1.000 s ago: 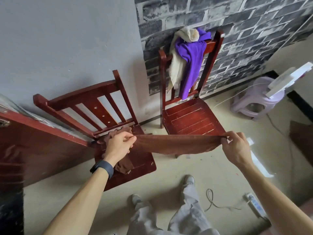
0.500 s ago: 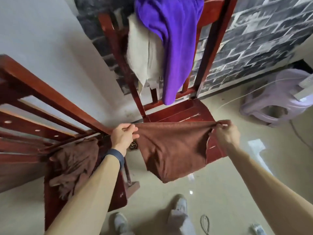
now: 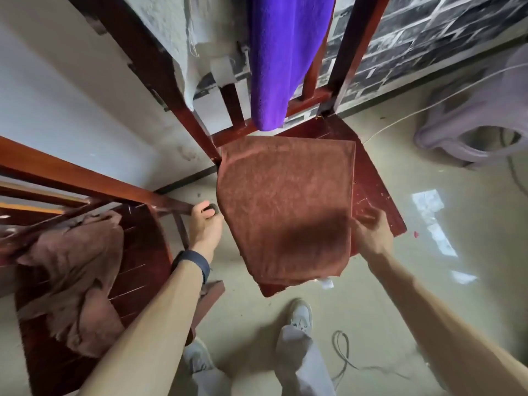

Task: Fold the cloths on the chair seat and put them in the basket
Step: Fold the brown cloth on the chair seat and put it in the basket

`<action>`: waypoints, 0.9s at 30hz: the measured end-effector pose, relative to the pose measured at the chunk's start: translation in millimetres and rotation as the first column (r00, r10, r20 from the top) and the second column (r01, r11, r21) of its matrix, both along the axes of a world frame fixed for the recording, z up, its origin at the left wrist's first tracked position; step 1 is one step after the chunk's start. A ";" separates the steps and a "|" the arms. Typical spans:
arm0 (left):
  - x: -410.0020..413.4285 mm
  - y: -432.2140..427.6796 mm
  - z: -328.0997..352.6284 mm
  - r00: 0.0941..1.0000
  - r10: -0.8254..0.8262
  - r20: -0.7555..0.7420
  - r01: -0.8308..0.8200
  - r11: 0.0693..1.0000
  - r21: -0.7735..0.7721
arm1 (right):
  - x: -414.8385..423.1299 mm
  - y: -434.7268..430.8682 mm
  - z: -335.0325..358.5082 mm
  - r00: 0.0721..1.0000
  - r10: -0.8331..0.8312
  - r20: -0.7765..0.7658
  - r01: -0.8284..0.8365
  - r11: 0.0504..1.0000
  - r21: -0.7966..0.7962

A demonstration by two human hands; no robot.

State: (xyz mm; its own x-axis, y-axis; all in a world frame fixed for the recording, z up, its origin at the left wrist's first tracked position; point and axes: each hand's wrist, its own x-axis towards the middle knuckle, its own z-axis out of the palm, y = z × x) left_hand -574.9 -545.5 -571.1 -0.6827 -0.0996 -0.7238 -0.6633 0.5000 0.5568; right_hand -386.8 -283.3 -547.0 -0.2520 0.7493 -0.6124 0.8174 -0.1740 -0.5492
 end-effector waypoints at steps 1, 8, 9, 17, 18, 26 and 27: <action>15.3 -10.5 -12.4 0.997 0.019 0.072 -0.016 0.999 -0.037 | 21.6 -20.0 -6.1 0.995 -0.094 0.022 0.094 0.995 -0.013; 40.3 -33.3 -60.1 0.939 -0.067 0.338 0.061 0.998 0.029 | 94.7 -69.1 -62.1 0.989 -0.142 0.048 0.149 0.901 -0.406; 38.8 -33.5 -62.8 0.932 -0.066 0.356 0.053 0.998 0.045 | 93.4 -66.4 -64.8 0.989 -0.140 0.037 0.142 0.896 -0.420; 32.5 -46.9 -63.0 0.896 -0.083 0.435 0.002 0.983 0.182 | 97.2 -69.9 -59.3 0.954 -0.301 0.011 0.275 0.856 -0.437; 32.3 -48.9 -62.6 0.893 -0.079 0.443 -0.009 0.981 0.191 | 97.0 -70.4 -57.6 0.942 -0.336 0.003 0.300 0.837 -0.458; 49.5 -35.1 -80.9 0.872 -0.023 0.488 -0.101 0.968 0.228 | 106.3 -73.4 -55.7 0.903 -0.428 -0.051 0.348 0.793 -0.501; 52.2 -33.5 -83.9 0.866 0.002 0.501 -0.144 0.959 0.245 | 107.8 -74.6 -57.2 0.903 -0.426 -0.053 0.344 0.793 -0.502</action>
